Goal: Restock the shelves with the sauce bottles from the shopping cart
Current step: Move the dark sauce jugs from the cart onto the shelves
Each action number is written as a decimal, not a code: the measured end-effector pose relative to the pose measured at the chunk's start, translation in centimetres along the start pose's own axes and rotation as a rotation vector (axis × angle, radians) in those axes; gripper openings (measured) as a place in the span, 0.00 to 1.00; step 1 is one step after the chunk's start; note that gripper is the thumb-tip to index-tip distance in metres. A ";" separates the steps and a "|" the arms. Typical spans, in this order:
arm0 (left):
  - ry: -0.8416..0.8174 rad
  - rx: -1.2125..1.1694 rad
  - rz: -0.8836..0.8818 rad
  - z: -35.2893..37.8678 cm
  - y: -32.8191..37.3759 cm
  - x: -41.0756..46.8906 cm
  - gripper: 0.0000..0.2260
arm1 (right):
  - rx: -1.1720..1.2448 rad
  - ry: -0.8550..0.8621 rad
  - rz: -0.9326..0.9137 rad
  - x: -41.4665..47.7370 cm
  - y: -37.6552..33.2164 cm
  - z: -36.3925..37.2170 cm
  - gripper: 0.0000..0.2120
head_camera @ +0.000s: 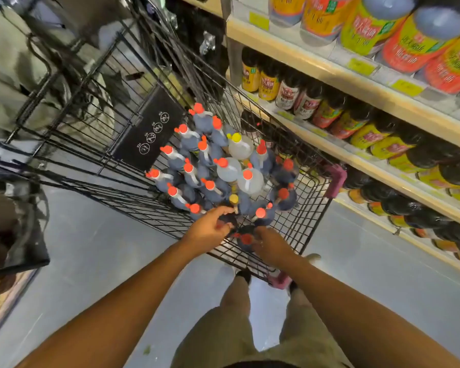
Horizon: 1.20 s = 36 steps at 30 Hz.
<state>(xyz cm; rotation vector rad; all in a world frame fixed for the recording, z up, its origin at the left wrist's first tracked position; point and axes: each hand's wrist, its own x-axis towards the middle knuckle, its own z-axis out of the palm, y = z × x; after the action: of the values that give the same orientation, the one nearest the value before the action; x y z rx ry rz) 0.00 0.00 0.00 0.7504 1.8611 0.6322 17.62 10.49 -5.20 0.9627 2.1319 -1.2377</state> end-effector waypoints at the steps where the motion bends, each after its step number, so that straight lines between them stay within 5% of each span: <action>1: 0.006 0.005 -0.008 -0.1 -0.4 0.2 0.17 | -0.011 0.037 0.002 0.8 0.4 0.6 0.12; 8: 0.022 -0.041 -0.121 -0.3 -2.5 1.1 0.16 | -0.067 0.039 0.035 2.3 1.3 3.2 0.20; 26: 0.069 -0.164 -0.024 -1.6 -0.9 0.9 0.10 | -0.409 0.148 -0.223 -4.1 -4.9 -5.3 0.13; 31: 0.087 -0.366 -0.117 -2.4 1.8 1.3 0.17 | -0.140 0.136 -0.318 -6.5 -8.8 -11.5 0.18; 36: -0.007 -0.807 -0.287 -3.1 5.5 1.7 0.23 | 0.093 0.085 -0.383 -8.0 -13.8 -18.0 0.22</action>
<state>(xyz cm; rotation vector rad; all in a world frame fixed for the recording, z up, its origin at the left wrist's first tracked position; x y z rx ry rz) -2.18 4.71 4.03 -0.0420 1.4724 1.0802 10.84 19.01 16.22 0.6711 2.4219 -1.5100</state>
